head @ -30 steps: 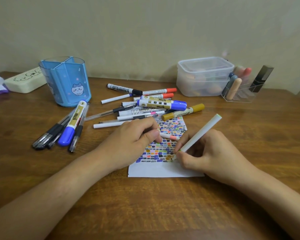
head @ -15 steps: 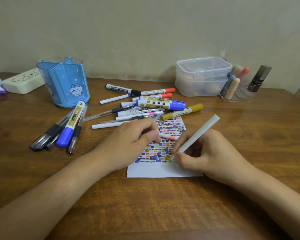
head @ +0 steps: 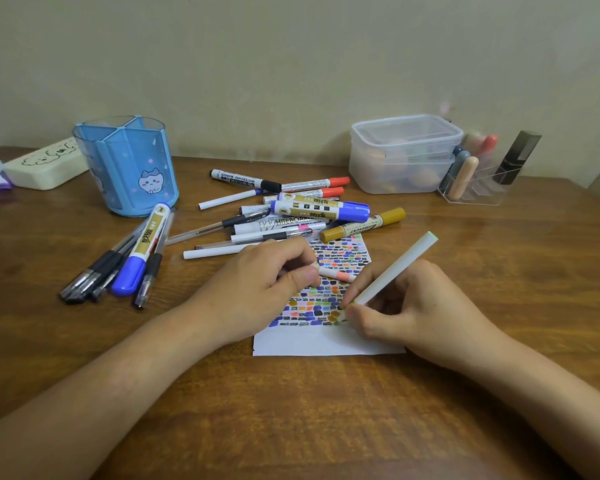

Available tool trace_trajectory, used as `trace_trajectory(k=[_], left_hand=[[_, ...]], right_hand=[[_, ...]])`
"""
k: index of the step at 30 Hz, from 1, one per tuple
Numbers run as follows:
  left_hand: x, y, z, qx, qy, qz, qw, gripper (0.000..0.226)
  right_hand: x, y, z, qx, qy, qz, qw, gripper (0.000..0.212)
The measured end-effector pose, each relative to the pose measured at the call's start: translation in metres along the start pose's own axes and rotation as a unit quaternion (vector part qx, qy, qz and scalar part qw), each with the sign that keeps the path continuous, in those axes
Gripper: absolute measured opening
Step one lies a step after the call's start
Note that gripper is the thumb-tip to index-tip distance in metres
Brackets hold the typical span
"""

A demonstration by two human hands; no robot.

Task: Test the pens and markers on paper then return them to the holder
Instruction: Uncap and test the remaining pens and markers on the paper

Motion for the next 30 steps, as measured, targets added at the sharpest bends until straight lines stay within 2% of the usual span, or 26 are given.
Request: trace_trajectory(k=[21,30], left_hand=[[0.002,-0.004,0.0,0.045,0.01,-0.009,0.999,0.004],[0.002,-0.005,0.001,0.043,0.015,-0.008,0.999,0.007]], right_hand=[[-0.002,0.006,-0.002,0.007,0.003,0.001,1.0,0.01],[-0.013,0.007,-0.006,0.009,0.068,-0.191,0.979,0.011]])
Point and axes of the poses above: each hand's wrist, its own z-axis away from the middle knuckle, its own x-axis out of the palm, y = z × x, the point moved 2 cm from there along -z, towards the middle knuckle, and after that the axes turned 9 degrees about -z, right-handed, at the moved point
